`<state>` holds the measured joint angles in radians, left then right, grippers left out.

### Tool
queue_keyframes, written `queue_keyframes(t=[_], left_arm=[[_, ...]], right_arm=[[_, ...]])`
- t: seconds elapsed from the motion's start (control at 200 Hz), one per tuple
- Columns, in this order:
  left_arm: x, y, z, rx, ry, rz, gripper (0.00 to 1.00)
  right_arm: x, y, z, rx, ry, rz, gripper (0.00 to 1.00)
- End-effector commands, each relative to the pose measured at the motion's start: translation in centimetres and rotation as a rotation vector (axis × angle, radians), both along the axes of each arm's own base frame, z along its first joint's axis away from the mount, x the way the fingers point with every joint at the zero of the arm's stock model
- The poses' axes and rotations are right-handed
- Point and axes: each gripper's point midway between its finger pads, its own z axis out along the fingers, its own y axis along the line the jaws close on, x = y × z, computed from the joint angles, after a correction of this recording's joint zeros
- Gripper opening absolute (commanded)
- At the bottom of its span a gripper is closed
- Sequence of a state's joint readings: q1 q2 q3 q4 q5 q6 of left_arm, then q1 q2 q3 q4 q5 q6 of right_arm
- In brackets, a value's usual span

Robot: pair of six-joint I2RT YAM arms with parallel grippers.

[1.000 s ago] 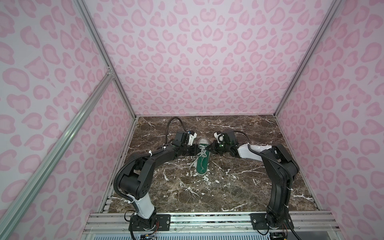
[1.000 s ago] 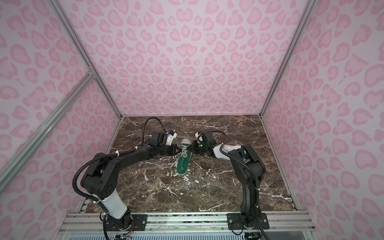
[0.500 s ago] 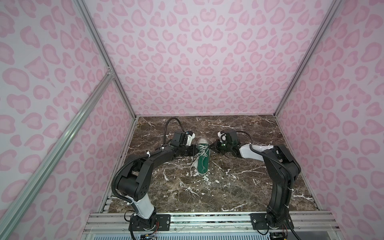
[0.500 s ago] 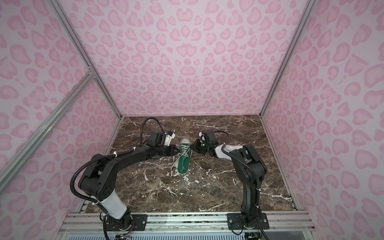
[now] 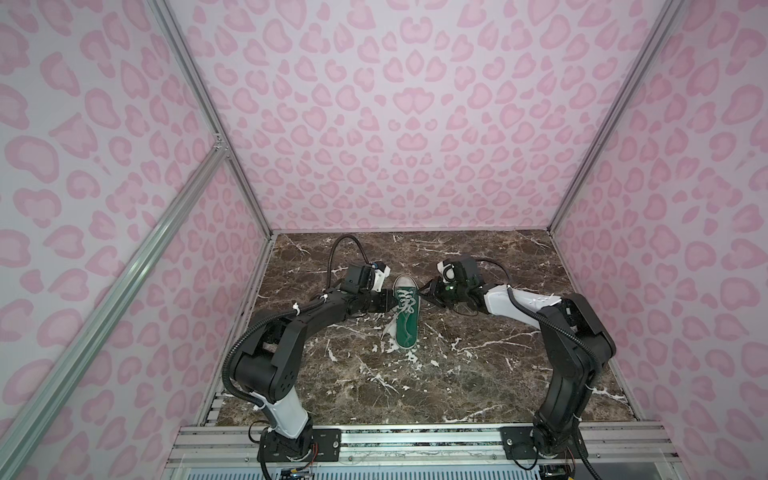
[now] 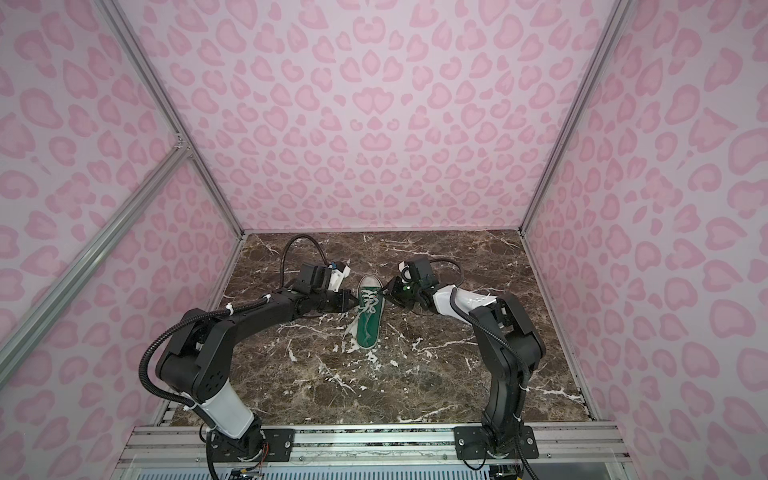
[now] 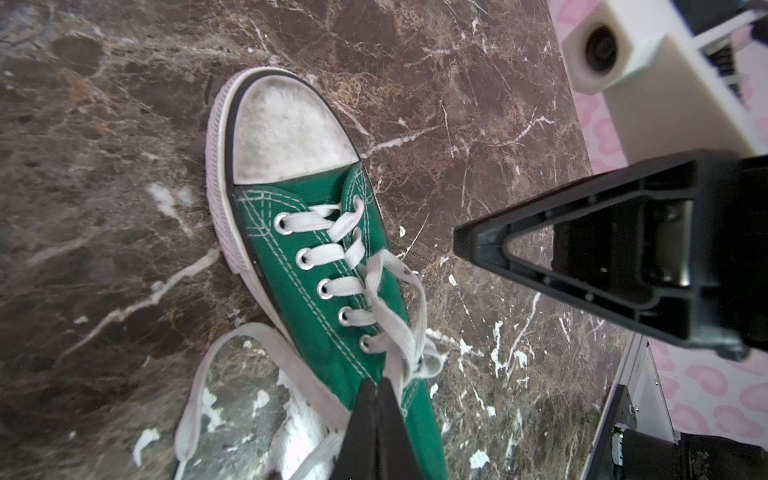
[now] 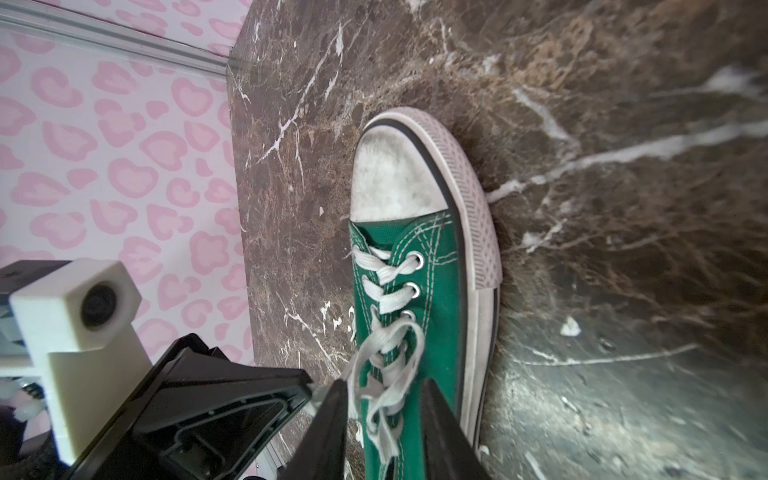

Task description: Tie the shoes

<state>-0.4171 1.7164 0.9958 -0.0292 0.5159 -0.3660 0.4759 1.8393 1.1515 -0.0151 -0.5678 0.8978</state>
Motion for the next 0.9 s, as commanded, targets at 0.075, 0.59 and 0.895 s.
queue_keyframes(t=[0.075,0.59,0.895], left_arm=[[0.2,-0.1,0.4,-0.013,-0.016,-0.003,0.03],[-0.4,0.0,-0.1,-0.020,-0.005,-0.004,0.03],[-0.3,-0.1,0.0,-0.023,-0.007,-0.003,0.03]], right_arm=[[-2.5,0.4,-1.7,-0.142,0.114,-0.001,0.27],[-2.0,3.1,-2.3,-0.161,0.108,0.051,0.27],[-0.7,1.6,-0.3,-0.214,0.061,0.046,0.34]])
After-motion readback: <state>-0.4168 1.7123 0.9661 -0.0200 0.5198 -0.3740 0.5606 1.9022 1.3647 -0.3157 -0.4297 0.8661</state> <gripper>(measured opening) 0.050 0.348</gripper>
